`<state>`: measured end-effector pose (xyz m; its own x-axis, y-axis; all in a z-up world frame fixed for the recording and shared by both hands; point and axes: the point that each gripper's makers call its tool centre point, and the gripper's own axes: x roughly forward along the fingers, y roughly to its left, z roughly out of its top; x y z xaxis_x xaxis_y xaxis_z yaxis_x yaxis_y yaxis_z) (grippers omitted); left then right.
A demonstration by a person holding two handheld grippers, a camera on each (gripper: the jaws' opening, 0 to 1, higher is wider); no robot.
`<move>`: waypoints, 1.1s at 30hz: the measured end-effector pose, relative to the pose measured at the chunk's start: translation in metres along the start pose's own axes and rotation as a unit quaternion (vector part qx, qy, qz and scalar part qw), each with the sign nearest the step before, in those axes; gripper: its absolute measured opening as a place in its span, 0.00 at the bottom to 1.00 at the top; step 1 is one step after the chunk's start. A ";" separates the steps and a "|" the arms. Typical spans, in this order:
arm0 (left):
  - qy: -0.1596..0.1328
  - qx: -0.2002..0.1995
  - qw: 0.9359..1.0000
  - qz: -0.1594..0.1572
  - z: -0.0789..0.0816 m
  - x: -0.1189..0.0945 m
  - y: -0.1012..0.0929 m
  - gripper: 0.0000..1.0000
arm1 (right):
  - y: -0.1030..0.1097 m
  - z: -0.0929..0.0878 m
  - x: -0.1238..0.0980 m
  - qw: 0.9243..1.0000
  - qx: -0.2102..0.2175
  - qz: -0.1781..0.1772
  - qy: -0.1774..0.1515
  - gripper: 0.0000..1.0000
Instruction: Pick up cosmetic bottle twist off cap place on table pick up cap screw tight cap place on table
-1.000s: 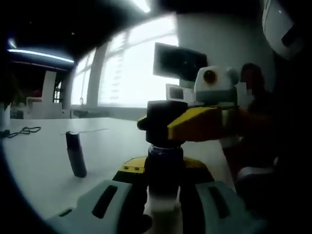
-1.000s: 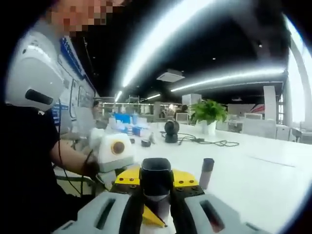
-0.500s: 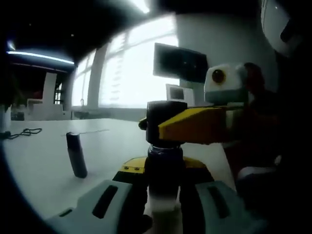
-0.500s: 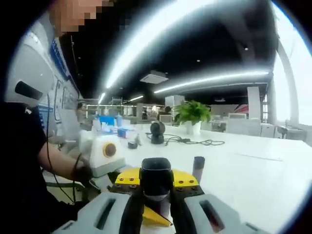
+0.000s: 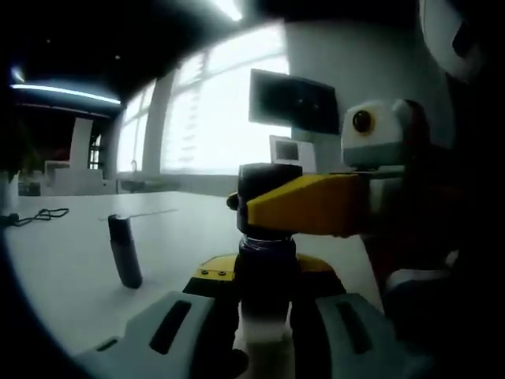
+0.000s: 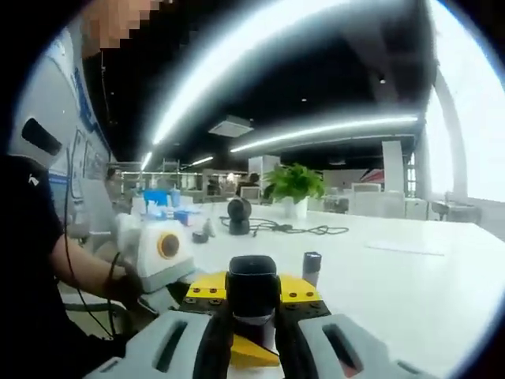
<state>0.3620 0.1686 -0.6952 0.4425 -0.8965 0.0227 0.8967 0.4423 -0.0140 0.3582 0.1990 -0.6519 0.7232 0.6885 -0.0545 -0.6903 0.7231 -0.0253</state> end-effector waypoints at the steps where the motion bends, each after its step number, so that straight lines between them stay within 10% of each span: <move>1: 0.000 0.000 1.000 0.000 0.000 0.000 0.000 0.13 | 0.000 0.000 0.000 1.000 -0.001 -0.004 -0.001 0.13; 33: 0.002 0.006 1.000 0.011 0.000 -0.001 0.002 0.13 | -0.009 -0.001 -0.008 0.975 0.001 -0.222 -0.007 0.13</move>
<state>0.3636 0.1700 -0.6951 0.4616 -0.8869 0.0182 0.8870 0.4617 -0.0018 0.3586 0.1873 -0.6519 0.9511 0.3079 -0.0258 -0.3087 0.9503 -0.0413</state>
